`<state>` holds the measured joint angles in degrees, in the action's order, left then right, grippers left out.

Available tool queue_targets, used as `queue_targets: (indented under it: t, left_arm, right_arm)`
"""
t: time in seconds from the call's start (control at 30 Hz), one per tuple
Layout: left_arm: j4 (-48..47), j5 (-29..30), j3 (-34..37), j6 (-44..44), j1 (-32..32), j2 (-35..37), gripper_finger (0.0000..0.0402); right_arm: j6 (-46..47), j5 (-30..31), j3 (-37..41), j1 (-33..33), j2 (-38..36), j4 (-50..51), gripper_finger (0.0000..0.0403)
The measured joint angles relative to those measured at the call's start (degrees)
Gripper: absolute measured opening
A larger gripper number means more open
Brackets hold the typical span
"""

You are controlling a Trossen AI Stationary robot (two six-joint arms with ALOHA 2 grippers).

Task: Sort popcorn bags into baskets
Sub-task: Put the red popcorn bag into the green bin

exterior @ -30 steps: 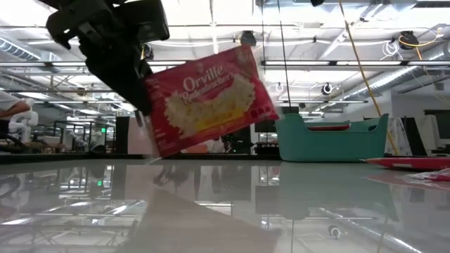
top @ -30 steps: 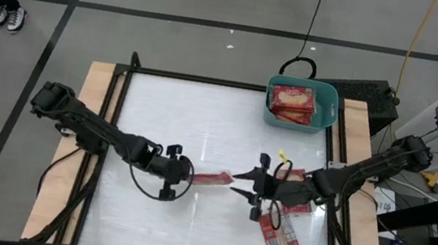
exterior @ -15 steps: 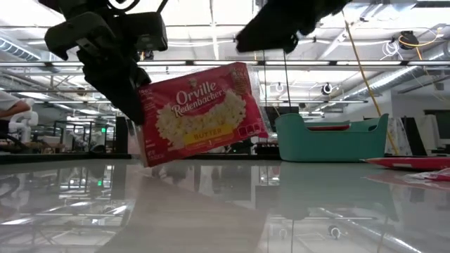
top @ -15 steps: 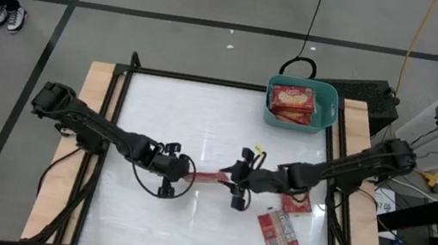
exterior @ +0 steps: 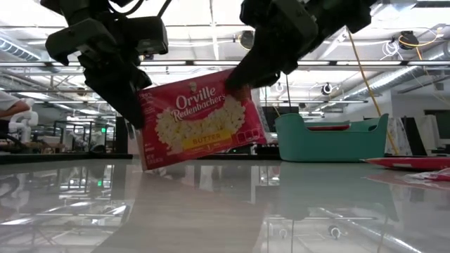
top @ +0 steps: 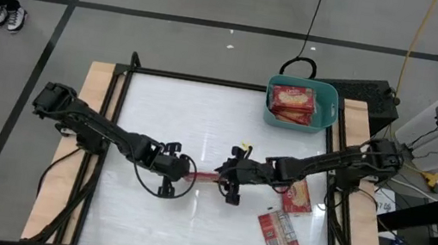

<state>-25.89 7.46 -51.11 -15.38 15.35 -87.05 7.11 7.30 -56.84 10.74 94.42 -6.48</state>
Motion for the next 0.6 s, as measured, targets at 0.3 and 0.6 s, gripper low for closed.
queue_targets:
  t: [0.3, 0.6]
  left_arm:
    - [0.4, 1.8, 0.0, -1.1, 0.0, 0.0, 0.0015]
    - [3.6, 7.8, 0.0, -4.3, 0.5, 0.0, 0.0115]
  right_arm:
    - [-2.3, -1.4, 0.0, 0.0, 1.0, -4.4, 0.0108]
    - [-3.0, -1.1, 0.0, 0.0, -1.3, 0.1, 0.0008]
